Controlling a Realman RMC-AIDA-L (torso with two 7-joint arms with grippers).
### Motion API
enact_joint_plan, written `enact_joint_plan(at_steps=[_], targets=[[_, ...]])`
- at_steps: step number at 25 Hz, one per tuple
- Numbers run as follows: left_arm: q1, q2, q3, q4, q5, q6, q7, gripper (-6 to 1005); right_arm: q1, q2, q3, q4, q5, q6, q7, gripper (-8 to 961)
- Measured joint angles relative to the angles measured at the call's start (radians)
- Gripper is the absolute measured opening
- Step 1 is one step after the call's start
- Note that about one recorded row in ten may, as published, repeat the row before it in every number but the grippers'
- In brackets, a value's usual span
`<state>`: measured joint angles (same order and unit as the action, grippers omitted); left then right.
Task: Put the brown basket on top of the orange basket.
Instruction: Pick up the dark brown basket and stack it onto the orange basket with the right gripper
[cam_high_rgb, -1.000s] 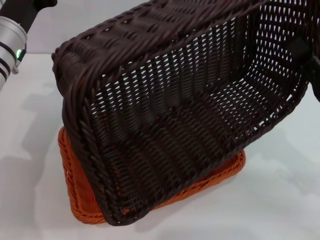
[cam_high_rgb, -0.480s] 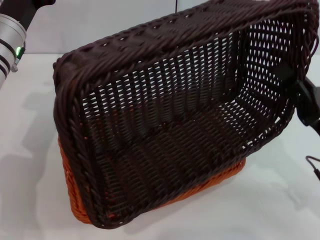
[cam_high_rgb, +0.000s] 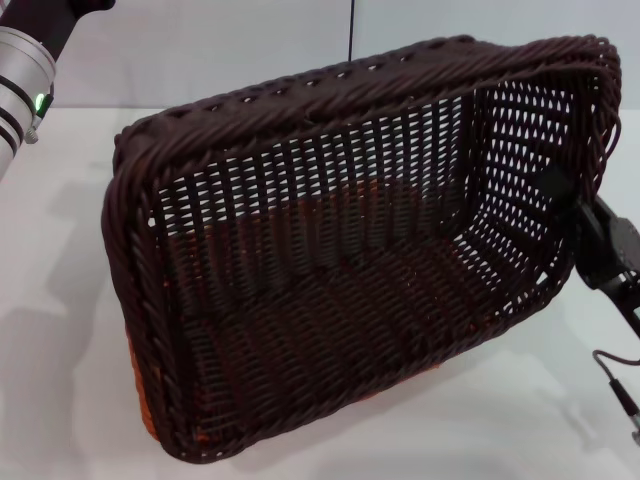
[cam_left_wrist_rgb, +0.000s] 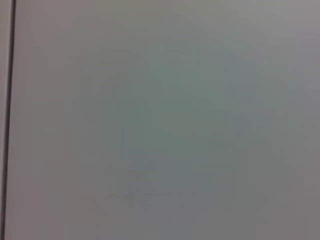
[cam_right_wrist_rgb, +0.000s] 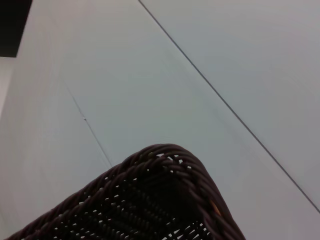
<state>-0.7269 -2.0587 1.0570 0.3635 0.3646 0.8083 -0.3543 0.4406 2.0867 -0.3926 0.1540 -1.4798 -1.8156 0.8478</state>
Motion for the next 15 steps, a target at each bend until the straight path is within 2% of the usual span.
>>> enact_joint_plan(at_steps=[4, 15], targets=[[0.0, 0.0, 0.001, 0.0, 0.001, 0.0, 0.0, 860, -0.005, 0.001, -0.002, 0.052, 0.0, 0.019, -0.039, 180], [0.0, 0.0, 0.006, 0.0, 0.004, 0.0, 0.0, 860, -0.033, 0.001, -0.002, 0.08, 0.0, 0.097, -0.043, 182]])
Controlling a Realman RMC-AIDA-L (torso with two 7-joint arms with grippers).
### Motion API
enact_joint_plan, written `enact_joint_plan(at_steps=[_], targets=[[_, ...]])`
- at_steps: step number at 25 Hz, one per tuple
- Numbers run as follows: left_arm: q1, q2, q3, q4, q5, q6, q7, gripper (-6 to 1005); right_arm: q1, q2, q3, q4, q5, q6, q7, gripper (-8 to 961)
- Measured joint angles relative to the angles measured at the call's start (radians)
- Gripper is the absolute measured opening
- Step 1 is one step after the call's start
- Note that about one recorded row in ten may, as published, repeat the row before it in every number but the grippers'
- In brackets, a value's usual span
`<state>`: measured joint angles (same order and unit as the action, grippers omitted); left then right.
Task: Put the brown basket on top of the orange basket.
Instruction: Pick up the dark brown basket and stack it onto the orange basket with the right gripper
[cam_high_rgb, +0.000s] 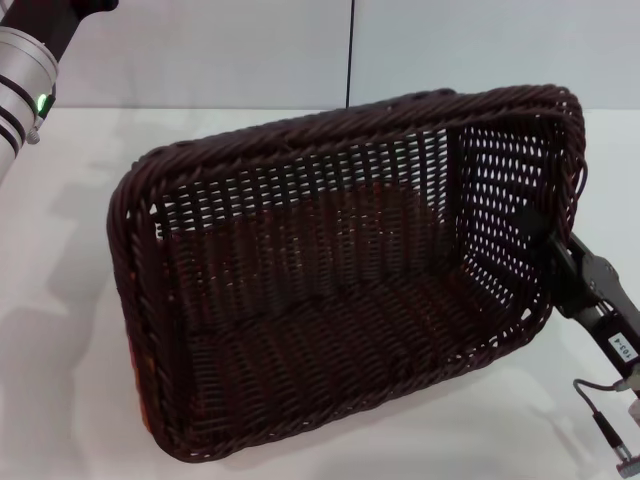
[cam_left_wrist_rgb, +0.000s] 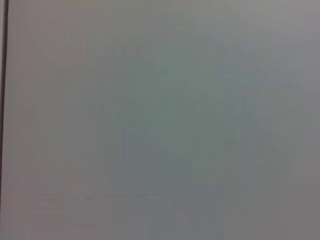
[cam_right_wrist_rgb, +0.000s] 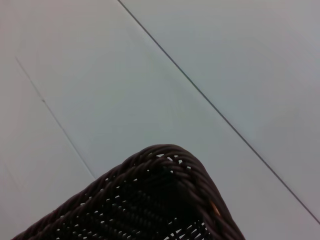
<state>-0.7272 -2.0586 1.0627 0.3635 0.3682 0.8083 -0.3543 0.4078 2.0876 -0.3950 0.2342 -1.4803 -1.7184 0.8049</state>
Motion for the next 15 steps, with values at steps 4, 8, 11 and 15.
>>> enact_joint_plan(at_steps=[4, 8, 11, 15], targets=[[0.0, 0.0, 0.0, 0.0, 0.0, -0.002, 0.0, 860, -0.009, -0.004, -0.007, 0.006, -0.001, 0.017, 0.01, 183], [-0.003, 0.0, 0.0, 0.0, 0.0, -0.002, 0.0, 860, -0.012, -0.006, -0.011, 0.006, -0.009, 0.022, 0.021, 183], [-0.007, 0.0, 0.0, 0.0, 0.0, -0.003, 0.0, 860, -0.013, -0.007, -0.017, 0.0, -0.019, 0.041, 0.043, 184], [-0.015, -0.001, 0.0, -0.012, 0.0, -0.003, 0.0, 859, -0.015, -0.008, -0.022, -0.004, -0.02, 0.052, 0.055, 185]])
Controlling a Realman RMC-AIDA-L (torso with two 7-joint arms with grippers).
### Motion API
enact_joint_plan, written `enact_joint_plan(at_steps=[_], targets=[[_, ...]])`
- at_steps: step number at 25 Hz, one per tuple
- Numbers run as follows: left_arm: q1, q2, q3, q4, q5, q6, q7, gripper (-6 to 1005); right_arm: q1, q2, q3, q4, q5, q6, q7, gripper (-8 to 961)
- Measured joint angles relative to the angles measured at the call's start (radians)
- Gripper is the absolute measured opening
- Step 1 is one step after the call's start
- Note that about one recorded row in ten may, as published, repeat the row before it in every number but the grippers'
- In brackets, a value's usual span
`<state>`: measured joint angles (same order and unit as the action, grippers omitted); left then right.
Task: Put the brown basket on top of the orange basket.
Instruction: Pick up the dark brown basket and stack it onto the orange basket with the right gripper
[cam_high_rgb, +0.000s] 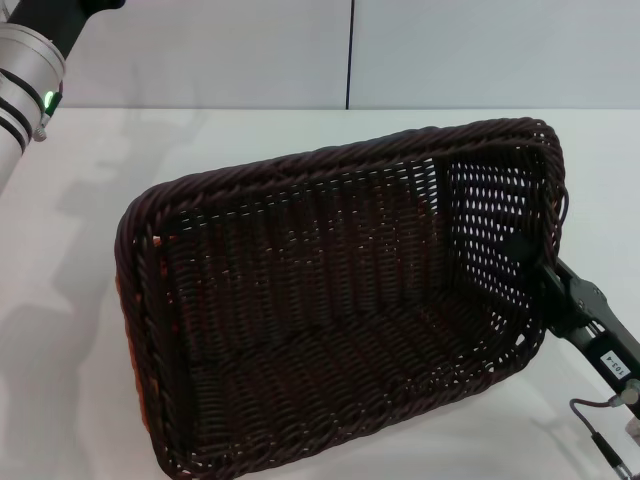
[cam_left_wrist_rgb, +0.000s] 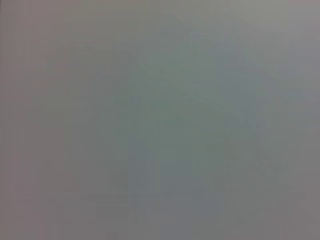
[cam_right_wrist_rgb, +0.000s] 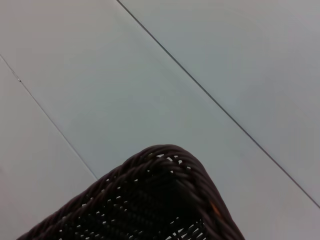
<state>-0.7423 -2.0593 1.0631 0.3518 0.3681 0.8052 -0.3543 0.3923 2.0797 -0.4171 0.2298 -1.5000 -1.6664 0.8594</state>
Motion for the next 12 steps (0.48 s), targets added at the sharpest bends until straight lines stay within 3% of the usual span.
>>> enact_joint_plan(at_steps=[12], targets=[[-0.002, -0.004, 0.002, -0.005, 0.001, 0.0, 0.01, 859, -0.008, -0.001, -0.026, -0.039, 0.0, 0.014, 0.045, 187]])
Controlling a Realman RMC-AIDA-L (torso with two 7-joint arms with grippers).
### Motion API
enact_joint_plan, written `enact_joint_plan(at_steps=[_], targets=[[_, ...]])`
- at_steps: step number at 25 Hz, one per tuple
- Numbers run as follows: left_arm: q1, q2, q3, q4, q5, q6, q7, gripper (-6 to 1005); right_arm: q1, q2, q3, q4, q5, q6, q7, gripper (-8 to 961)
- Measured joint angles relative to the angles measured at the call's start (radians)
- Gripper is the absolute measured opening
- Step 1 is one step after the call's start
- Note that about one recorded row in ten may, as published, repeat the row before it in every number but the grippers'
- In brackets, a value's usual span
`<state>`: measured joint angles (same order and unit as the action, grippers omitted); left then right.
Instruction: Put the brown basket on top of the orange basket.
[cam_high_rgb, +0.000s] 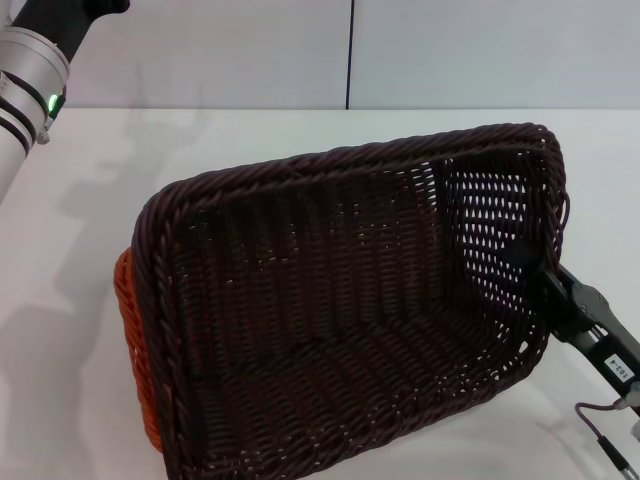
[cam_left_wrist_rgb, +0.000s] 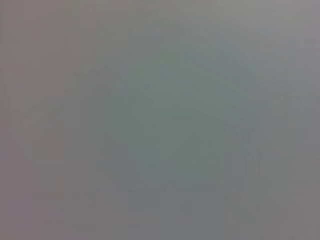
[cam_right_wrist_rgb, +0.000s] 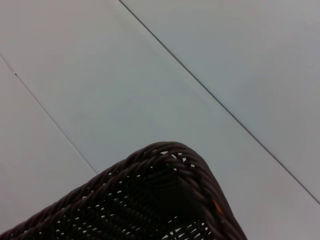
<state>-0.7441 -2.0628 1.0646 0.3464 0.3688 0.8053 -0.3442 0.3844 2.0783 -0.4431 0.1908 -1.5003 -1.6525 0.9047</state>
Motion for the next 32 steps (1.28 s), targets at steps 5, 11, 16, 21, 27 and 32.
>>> enact_joint_plan(at_steps=[5, 11, 16, 21, 27, 32], targets=[[-0.003, -0.002, 0.0, -0.007, 0.0, 0.001, 0.0, 859, 0.012, -0.002, -0.014, -0.011, 0.0, 0.015, 0.02, 188], [-0.005, -0.002, 0.0, -0.009, 0.001, 0.001, 0.001, 860, 0.013, -0.002, -0.015, -0.031, -0.001, 0.012, 0.033, 259], [-0.005, -0.002, 0.0, -0.009, -0.001, 0.001, 0.001, 860, 0.018, -0.002, -0.015, -0.049, -0.003, 0.009, 0.051, 455], [-0.005, -0.002, 0.0, -0.009, -0.006, 0.0, 0.001, 860, 0.024, -0.003, -0.014, -0.079, -0.011, 0.01, 0.074, 629], [-0.006, -0.002, -0.006, -0.014, -0.008, 0.0, 0.001, 860, 0.02, -0.001, -0.005, -0.144, -0.01, -0.083, 0.066, 642], [-0.002, -0.003, -0.009, -0.018, -0.009, 0.012, -0.002, 860, 0.017, -0.002, 0.017, -0.254, -0.002, -0.168, 0.053, 642]])
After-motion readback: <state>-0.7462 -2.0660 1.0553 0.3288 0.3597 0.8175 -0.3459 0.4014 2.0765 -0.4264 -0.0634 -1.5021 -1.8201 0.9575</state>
